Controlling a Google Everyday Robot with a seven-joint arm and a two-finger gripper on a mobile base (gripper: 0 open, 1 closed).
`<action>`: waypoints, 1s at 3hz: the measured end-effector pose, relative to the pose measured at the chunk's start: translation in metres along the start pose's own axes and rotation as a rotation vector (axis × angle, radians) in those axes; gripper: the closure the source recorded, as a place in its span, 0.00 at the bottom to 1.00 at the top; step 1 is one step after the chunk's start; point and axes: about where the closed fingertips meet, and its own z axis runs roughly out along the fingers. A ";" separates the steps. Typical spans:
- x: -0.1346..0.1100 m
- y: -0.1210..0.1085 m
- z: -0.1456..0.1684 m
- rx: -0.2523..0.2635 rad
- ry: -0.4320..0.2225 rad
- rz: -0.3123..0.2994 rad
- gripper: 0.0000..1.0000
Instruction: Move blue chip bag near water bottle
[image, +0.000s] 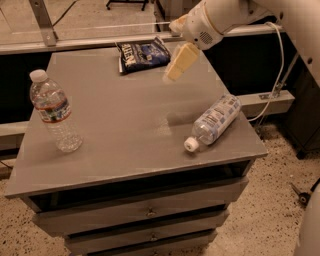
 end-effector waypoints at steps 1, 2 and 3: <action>0.000 0.000 0.000 0.000 0.000 0.000 0.00; -0.012 -0.018 0.026 0.034 -0.091 0.040 0.00; -0.029 -0.067 0.075 0.118 -0.219 0.109 0.00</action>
Offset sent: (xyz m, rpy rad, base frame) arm 0.0397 0.0303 -0.0040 0.1888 -0.0372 -0.0530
